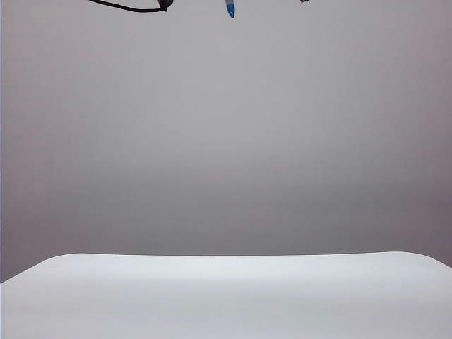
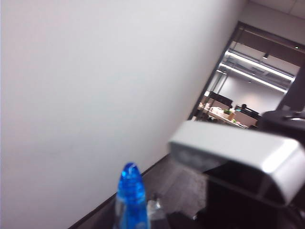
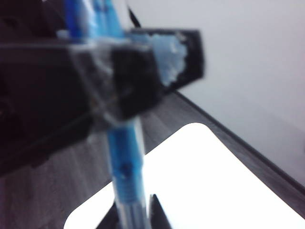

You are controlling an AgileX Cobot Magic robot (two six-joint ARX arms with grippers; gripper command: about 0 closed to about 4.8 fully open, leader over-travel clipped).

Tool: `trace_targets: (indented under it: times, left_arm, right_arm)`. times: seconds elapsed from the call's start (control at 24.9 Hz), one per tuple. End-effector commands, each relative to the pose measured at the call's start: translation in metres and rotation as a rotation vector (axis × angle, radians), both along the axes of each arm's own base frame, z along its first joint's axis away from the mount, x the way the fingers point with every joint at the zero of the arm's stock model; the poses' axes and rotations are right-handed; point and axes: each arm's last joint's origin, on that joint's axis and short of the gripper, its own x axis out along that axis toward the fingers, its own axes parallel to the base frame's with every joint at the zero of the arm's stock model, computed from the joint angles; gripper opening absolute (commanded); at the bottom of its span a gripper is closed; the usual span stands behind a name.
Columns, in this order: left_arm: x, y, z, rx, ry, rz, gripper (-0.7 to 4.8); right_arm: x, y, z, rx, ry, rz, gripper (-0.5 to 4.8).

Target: Pick up the pen and remove the cap.

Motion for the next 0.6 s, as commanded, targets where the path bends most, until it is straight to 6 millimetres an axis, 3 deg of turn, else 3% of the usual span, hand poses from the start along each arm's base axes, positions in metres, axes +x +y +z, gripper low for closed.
trace_targets:
  times: [0.04,0.36,0.48,0.6]
  left_arm:
    - [-0.0029,-0.0002,0.0048,-0.011,-0.021,-0.024,-0.06]
    - [-0.0024,0.0004,0.0039,0.014,-0.057,-0.019,-0.03]
    - [-0.002,0.0003,0.0033,0.022,-0.065,-0.005,0.36]
    - [-0.0014,0.0005,0.0031,0.03,-0.085,0.022,0.32]
  right_arm:
    - [0.004,0.0024,-0.0033,0.005,0.0,0.016,0.09]
    - [0.0063,0.0038,-0.0076,-0.003,0.019,0.025,-0.01]
    - [0.0058,0.0036,-0.009,-0.014,0.025,0.028,-0.01]
    - [0.005,0.0031,-0.0113,-0.037,0.029,0.034,-0.01]
